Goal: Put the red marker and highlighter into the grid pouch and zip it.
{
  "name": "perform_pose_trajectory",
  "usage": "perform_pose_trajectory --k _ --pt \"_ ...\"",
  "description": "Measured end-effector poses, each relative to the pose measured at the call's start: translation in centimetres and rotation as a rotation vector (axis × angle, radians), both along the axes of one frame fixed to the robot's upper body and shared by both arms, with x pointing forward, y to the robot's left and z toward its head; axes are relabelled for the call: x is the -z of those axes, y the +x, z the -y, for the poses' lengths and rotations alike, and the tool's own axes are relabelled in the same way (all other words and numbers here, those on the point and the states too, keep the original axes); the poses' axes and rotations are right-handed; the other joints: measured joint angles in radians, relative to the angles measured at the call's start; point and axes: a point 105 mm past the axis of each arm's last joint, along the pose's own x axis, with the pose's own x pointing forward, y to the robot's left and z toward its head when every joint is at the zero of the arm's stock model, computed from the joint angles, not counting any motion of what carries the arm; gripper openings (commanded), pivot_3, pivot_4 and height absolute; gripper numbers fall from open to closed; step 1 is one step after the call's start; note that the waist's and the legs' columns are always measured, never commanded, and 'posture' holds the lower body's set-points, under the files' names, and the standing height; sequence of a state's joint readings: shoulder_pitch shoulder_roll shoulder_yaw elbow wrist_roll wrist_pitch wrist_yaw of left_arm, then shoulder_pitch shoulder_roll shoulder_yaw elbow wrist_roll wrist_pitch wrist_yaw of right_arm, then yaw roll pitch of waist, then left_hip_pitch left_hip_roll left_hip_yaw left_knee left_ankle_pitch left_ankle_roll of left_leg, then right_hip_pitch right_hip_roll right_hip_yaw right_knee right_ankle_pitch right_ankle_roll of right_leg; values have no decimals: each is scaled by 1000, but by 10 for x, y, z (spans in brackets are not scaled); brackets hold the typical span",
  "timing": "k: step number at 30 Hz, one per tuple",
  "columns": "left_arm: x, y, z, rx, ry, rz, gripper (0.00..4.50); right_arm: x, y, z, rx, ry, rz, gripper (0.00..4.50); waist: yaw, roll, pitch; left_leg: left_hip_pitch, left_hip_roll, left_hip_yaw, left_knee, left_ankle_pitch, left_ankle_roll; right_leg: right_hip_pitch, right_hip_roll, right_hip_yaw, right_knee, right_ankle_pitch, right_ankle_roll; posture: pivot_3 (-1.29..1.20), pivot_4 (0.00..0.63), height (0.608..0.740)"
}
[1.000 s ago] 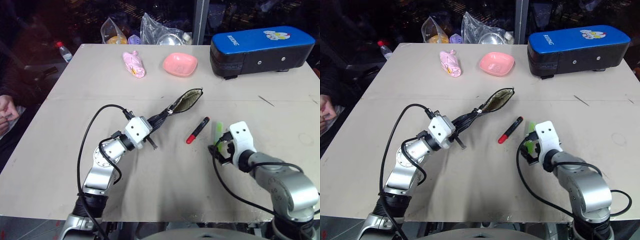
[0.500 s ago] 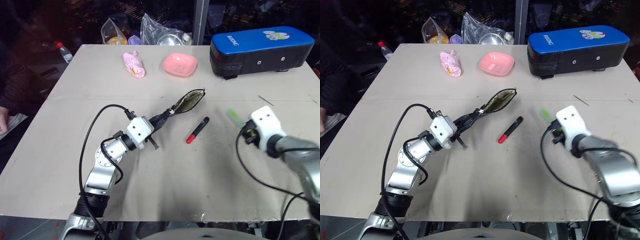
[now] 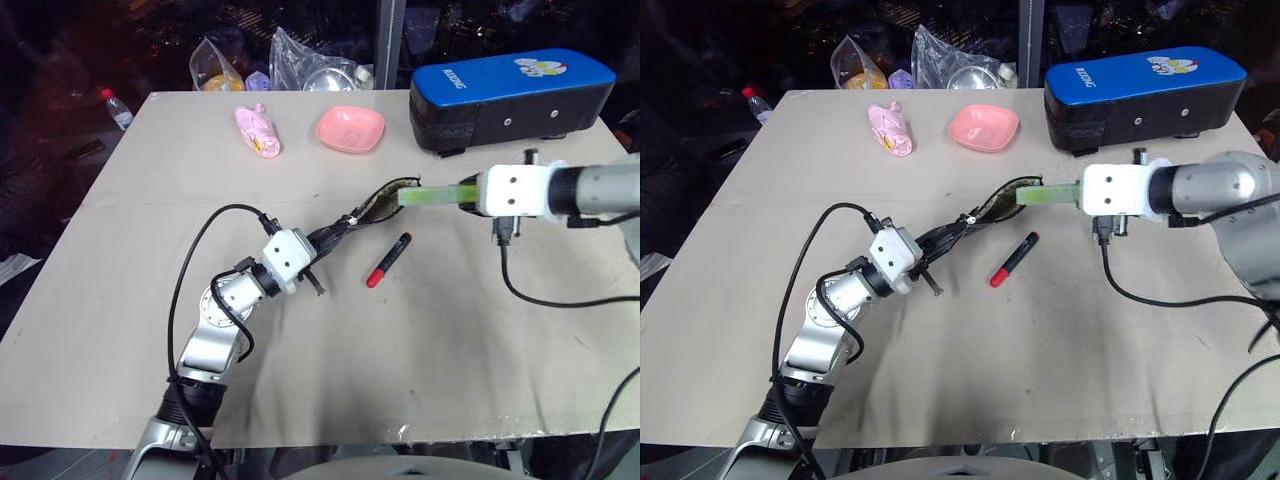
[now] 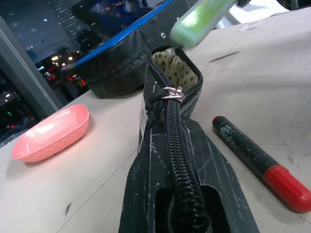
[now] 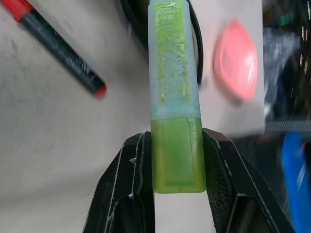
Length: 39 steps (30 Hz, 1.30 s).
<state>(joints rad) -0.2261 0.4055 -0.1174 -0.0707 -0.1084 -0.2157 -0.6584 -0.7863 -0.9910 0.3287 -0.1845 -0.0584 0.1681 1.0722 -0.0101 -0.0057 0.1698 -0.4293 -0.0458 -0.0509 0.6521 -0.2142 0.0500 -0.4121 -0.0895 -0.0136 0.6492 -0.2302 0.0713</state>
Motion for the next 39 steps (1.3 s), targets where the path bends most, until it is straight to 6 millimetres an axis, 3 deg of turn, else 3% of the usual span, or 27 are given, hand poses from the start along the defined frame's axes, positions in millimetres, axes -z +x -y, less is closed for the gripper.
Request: perform_pose_trajectory --k 9,13,15,20,22,23,24,25,28,30,33,35,39 --pt "0 1 3 10 8 -8 0 11 24 -13 -84 -177 60 775 4 0 0 0 -1 0 0 2 -4 -1 0 1 0 0 0 0 150 726" --pt "-2 1 6 24 17 0 0 13 26 -34 -167 -206 97 775 0 0 0 0 -1 0 0 2 -4 -1 0 1 2 0 0 0 150 726" --pt "-4 1 9 29 9 3 0 14 22 -55 -237 -203 107 775 -1 0 0 0 -1 0 0 2 -4 -2 0 1 3 0 0 0 150 726" --pt "-5 1 12 38 1 3 0 15 19 -73 -293 -214 116 775 4 0 0 0 -2 -1 0 2 -4 -2 -1 1 4 0 0 0 150 726" --pt "-5 1 13 41 -3 2 0 14 19 -78 -305 -210 121 1790 3 0 0 0 -2 -1 0 2 -4 -2 -1 1 4 0 0 0 150 726" --pt "-5 1 14 43 -4 2 0 14 19 -80 -312 -207 124 1971 2 0 0 0 -2 -1 0 2 -4 -2 -1 1 5 0 0 0 150 726" --pt "-3 0 16 51 -6 -2 0 14 20 -83 -326 -204 136 2652 2 0 0 0 -2 -1 0 2 -4 -2 -1 1 5 0 0 0 150 726" --pt "-3 0 17 53 -6 -2 0 14 20 -83 -328 -203 138 2895 2 0 0 0 -2 -1 0 2 -4 -2 -1 1 5 0 0 0 150 726" --pt "-2 -1 17 54 -13 -8 0 16 25 -81 -325 -192 148 4374 1 0 0 1 -2 0 0 3 -5 -3 -1 2 6 0 0 0 150 726" --pt "-2 -1 17 51 -20 -11 0 11 28 -78 -302 -161 147 4450 0 0 0 0 -2 0 0 3 -5 -3 -1 2 7 0 0 0 150 726" --pt "-3 0 14 38 -36 -12 0 -14 32 -65 -214 -35 120 4450 2 0 0 0 -2 0 0 2 -4 -3 -1 2 7 0 0 0 150 726" --pt "-4 1 9 15 -52 -10 0 -31 18 -59 -190 102 6 4450 2 0 0 0 -2 -1 0 2 -3 -3 -1 2 7 0 0 0 150 726" --pt "-4 3 7 8 -60 -15 0 -28 -9 -58 -237 188 -190 4450 2 0 0 0 -2 -2 0 0 -1 -3 -2 1 7 0 -1 0 150 726"
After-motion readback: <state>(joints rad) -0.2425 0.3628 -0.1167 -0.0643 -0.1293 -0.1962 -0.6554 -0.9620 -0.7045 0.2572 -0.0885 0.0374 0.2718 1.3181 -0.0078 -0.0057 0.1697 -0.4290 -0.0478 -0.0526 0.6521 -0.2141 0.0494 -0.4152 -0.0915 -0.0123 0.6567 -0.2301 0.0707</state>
